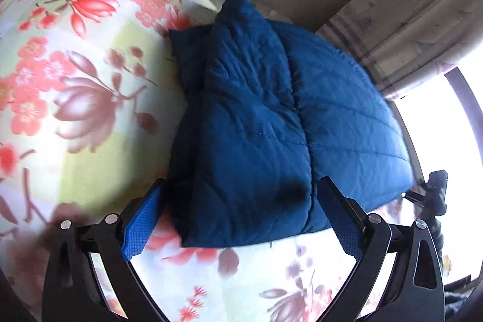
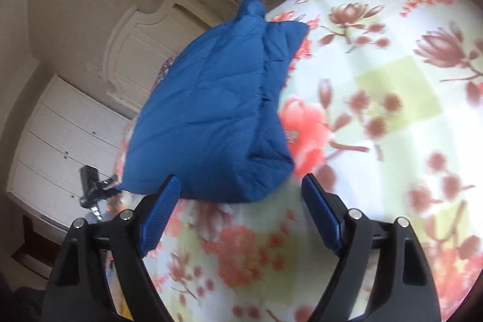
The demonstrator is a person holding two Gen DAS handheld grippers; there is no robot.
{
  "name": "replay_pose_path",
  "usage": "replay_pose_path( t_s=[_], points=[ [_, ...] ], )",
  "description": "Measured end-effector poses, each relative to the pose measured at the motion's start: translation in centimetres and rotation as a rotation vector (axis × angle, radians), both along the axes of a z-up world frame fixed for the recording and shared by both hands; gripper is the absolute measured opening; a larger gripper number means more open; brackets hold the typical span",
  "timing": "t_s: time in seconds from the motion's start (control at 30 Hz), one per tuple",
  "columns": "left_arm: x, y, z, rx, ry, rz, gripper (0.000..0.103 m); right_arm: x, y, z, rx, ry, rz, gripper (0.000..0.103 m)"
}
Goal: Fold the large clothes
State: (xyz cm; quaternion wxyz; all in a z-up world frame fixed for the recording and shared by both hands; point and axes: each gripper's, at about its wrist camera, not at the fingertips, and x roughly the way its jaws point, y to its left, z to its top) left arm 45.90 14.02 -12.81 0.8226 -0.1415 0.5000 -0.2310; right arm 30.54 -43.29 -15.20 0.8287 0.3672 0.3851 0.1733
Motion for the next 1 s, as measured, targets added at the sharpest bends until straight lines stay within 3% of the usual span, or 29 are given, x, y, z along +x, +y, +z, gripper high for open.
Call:
replay_pose_path(
  t_s=[0.1,0.23,0.27,0.33,0.37,0.4,0.47,0.53,0.7,0.8,0.9,0.97,1.0],
  points=[
    [0.6,-1.7,-0.3,0.062,-0.034,0.058,0.099,2.1,1.6,0.6,-0.007,0.001,0.011,0.099],
    [1.9,-1.8,-0.3,0.007,0.028,0.16,0.099,4.6,3.2,0.9,-0.057,0.042,0.0,0.099],
    [1.8,-1.9,-0.5,-0.015,0.032,0.184,0.092,5.1,3.3,0.9,-0.057,0.043,-0.014,0.094],
    [1.5,-2.5,-0.2,-0.004,0.031,0.185,0.082,5.7,3.4,0.7,-0.07,0.053,-0.064,0.069],
    [1.2,-2.9,-0.1,0.016,0.028,0.181,0.069,5.7,3.5,0.6,-0.063,0.05,-0.077,0.052],
    [0.6,-3.3,0.3,0.024,0.023,0.184,0.064,5.5,3.3,0.5,-0.05,0.027,-0.087,0.04],
    [0.1,-4.5,1.7,0.052,-0.007,0.189,0.034,4.7,3.7,1.2,-0.061,-0.016,-0.091,0.031],
    [-0.7,-4.9,3.9,0.068,-0.049,0.199,0.023,4.3,4.1,1.9,-0.089,-0.025,-0.1,0.027],
    [-4.4,-4.9,8.4,0.004,-0.119,0.131,0.02,2.7,4.4,6.2,-0.089,-0.108,-0.113,0.023],
    [-8.0,-5.0,9.2,-0.017,-0.125,0.086,0.02,-0.9,5.0,9.3,-0.119,-0.174,-0.077,0.022],
    [-11.5,-3.7,8.0,-0.003,-0.1,0.064,0.02,-6.3,4.8,10.3,-0.137,-0.206,-0.055,0.022],
    [-13.8,-2.7,5.5,0.026,-0.041,0.07,0.021,-10.0,4.3,8.9,-0.158,-0.179,-0.05,0.025],
    [-14.5,-2.4,4.3,0.047,-0.015,0.079,0.021,-11.2,4.0,7.7,-0.178,-0.146,-0.048,0.031]
  ],
)
